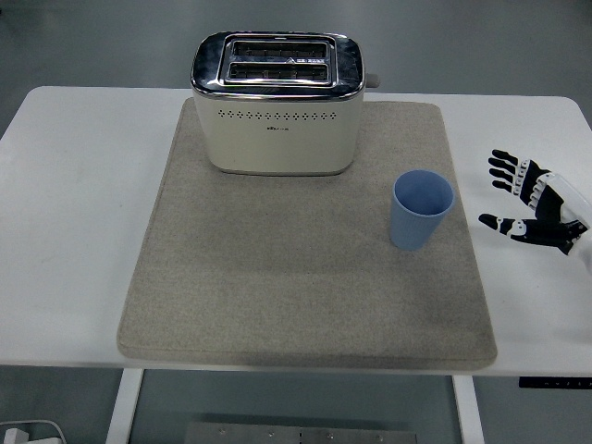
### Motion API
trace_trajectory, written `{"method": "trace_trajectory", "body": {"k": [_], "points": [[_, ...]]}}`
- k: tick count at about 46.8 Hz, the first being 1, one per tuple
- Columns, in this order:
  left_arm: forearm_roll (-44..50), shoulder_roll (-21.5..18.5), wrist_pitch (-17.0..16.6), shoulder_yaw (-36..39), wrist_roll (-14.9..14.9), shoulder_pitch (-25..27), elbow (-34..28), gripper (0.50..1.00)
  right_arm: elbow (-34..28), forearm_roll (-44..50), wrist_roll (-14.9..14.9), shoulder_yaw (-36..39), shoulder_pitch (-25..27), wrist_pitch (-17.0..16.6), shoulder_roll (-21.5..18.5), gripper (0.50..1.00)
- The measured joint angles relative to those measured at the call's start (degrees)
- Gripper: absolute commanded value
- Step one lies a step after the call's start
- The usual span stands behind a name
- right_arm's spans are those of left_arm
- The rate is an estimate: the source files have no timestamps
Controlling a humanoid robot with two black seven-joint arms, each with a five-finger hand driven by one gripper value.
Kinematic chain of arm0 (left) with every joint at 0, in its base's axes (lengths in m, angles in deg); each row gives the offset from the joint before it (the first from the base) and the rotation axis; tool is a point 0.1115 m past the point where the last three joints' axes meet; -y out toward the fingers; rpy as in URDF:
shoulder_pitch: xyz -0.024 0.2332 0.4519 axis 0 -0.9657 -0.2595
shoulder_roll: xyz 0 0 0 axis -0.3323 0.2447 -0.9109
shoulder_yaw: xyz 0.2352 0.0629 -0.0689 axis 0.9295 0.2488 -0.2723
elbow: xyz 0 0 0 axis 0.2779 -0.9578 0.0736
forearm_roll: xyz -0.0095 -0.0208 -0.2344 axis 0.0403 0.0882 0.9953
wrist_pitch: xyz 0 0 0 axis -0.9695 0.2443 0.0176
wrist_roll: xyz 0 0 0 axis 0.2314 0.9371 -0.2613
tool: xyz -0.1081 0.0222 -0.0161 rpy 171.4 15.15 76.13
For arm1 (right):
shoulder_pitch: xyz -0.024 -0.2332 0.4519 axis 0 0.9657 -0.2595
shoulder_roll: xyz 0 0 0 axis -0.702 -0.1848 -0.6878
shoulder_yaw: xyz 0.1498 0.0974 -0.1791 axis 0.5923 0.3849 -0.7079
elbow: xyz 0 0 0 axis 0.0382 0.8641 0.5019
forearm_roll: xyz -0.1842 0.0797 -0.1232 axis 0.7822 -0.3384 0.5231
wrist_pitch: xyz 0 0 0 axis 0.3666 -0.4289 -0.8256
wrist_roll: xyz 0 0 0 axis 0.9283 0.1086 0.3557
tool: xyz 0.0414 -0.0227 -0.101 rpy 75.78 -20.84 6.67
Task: Put the water cup in front of the bread machine
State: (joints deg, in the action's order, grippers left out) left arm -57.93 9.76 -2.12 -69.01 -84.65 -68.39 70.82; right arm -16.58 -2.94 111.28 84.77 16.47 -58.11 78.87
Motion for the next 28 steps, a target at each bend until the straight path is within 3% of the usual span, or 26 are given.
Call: {"method": "trace_trajectory", "body": {"k": [28], "points": [[0.0, 0.0, 0.0, 0.0, 0.0, 0.0, 0.0, 1.000, 0.2, 2.2, 0.0, -0.5, 1.0, 0.5, -4.8, 0.928]]}}
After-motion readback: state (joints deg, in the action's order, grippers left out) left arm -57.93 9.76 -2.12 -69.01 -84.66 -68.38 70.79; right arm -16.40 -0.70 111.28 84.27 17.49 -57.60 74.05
